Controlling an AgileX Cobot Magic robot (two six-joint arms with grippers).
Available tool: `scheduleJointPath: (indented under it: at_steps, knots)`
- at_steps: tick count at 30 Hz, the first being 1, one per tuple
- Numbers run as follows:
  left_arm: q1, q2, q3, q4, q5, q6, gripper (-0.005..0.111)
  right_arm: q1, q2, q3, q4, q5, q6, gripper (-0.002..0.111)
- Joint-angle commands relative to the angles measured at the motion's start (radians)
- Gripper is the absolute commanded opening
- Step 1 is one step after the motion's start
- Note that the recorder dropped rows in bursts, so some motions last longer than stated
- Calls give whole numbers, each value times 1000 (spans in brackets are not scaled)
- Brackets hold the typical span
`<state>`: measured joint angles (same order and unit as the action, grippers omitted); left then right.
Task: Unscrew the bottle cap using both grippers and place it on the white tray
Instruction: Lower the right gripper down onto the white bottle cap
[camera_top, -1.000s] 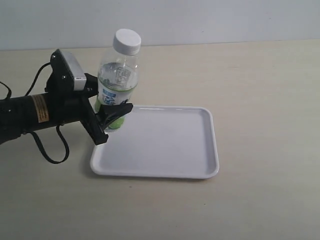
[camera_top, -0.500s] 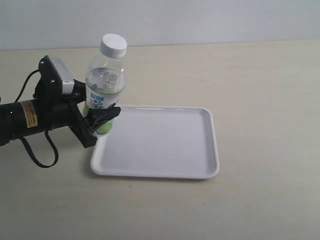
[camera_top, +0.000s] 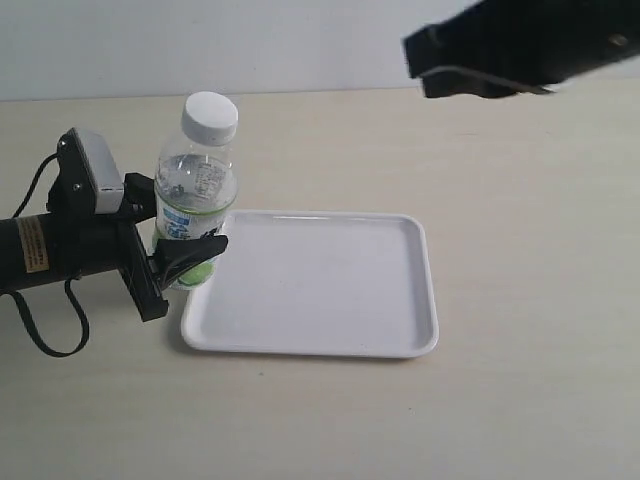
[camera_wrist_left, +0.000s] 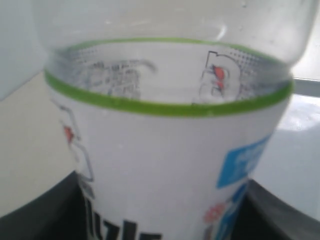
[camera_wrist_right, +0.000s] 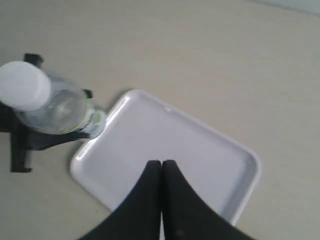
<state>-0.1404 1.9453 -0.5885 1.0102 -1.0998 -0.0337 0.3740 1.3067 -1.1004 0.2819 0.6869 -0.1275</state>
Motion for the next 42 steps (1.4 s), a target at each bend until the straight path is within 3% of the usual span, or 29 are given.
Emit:
scheduleJointPath:
  at_steps: [1,4,7,10,17,28,42]
  knots:
    - [-1,-7,4,-5,-38,27,0,10,218,-290,198,293,-224,10]
    - [-1,-7,4,-5,-38,27,0,10,293,-366,257,338,-251,29]
    - [-1,-7,4,-5,-38,52,0,10,348,-397,309,333,-294,59]
    - [-1,-7,4,-5,-38,52,0,10,370,-399,367,333,-362,69]
    - [-1,-7,4,11,-31,34,0,12,374,-399,463,333,-432,69]
    - [-1,-7,4,9,8,34,0,151,384,-428,266,190,-377,69]
    - [-1,-7,4,9,0,56,0,162,463,-454,189,200,-319,69]
